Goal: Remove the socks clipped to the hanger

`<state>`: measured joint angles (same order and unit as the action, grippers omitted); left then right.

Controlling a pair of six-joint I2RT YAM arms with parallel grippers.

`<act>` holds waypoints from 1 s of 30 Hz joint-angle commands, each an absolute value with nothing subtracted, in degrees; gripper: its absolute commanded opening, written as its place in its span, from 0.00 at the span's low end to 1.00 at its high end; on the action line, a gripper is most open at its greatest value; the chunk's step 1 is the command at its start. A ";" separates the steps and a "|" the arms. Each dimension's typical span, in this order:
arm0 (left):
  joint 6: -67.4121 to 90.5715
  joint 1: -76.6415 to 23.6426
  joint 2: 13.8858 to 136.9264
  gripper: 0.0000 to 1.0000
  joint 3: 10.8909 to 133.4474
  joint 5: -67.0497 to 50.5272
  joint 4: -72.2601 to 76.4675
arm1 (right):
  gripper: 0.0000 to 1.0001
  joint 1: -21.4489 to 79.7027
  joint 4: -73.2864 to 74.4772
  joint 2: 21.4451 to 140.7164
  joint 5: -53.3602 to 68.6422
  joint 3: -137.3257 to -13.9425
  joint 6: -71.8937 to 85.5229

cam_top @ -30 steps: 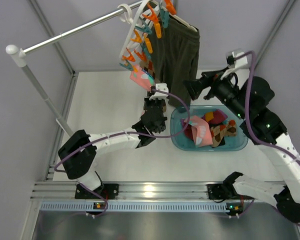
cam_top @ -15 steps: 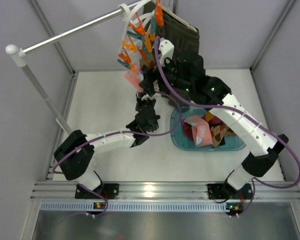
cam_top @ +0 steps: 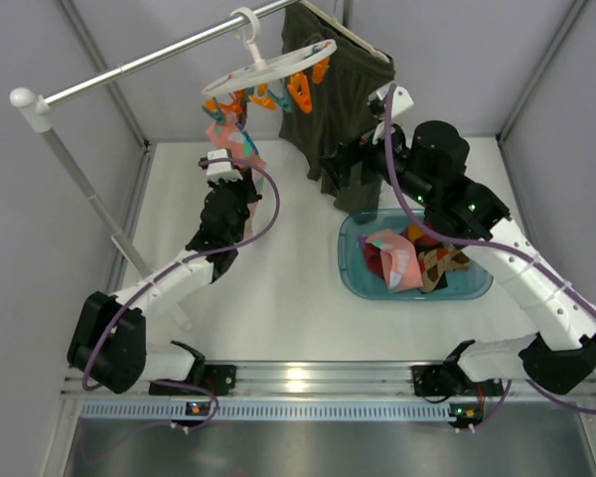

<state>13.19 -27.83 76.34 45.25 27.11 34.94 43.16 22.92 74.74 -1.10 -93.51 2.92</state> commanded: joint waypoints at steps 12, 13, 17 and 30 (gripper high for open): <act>27.93 -24.96 65.39 0.00 49.03 18.37 22.08 | 0.90 42.09 -13.14 83.05 15.65 -70.41 2.03; 29.08 -25.05 65.48 0.00 50.00 18.80 20.32 | 0.90 43.75 -15.45 84.01 13.90 -69.18 1.76; 33.48 -25.05 65.74 0.00 54.05 20.48 12.93 | 0.93 46.31 -24.51 90.34 11.26 -68.99 2.46; 41.91 -26.98 63.19 0.00 53.26 23.99 10.99 | 0.98 55.54 -33.66 105.11 -9.65 -79.17 3.96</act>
